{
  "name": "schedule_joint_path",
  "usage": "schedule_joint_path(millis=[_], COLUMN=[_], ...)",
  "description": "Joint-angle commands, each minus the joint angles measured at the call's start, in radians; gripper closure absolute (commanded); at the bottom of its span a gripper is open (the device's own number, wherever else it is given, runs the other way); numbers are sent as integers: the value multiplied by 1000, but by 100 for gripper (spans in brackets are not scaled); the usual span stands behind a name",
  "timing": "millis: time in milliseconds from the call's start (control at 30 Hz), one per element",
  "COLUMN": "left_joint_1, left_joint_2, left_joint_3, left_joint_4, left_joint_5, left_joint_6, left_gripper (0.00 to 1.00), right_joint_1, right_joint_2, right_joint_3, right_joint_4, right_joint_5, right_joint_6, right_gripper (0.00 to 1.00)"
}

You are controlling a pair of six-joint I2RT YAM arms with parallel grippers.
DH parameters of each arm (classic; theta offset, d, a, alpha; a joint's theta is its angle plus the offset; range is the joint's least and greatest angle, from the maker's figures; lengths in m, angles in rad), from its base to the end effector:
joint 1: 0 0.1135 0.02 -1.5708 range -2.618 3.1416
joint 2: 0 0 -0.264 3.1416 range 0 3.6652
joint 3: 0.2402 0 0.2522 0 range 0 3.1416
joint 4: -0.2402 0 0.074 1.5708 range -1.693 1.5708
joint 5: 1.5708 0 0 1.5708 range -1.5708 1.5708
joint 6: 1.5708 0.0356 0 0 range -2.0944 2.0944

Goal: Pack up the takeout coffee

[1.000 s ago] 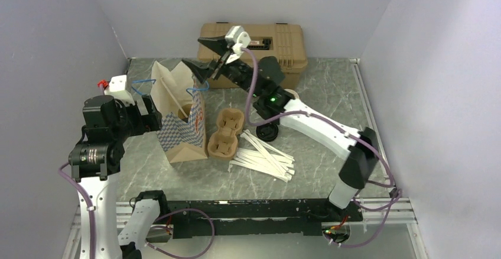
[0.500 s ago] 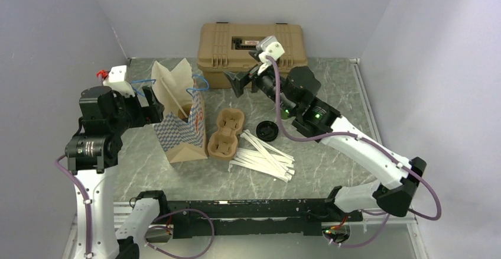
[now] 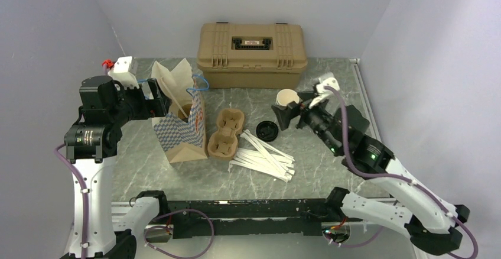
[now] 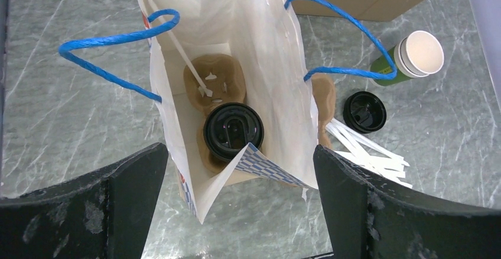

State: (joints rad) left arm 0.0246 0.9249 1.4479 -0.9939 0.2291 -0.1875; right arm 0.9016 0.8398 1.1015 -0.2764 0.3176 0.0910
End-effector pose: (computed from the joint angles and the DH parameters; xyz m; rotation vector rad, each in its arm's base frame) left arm 0.1403 -0.0046 0.4493 -0.0728 2.0436 -0.3356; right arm 0.1158 0.1285 0.4298 -0.3962 1.5597 0.5220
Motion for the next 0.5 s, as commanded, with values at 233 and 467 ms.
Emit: schedule_joint_path(millis=[233, 467], left_joint_1=[-3, -3], left_joint_2=[-37, -63], left_joint_3=[51, 25], left_joint_4=[7, 8], left_joint_5=[34, 37], left_joint_6=[-16, -14], left_gripper=[1, 1], right_joint_1=[-1, -1], right_joint_2=[-223, -225], right_joint_3=[-79, -12], right_joint_4=[-223, -291], right_joint_5=[187, 262], right_joint_6=[217, 226], right_gripper=[0, 0])
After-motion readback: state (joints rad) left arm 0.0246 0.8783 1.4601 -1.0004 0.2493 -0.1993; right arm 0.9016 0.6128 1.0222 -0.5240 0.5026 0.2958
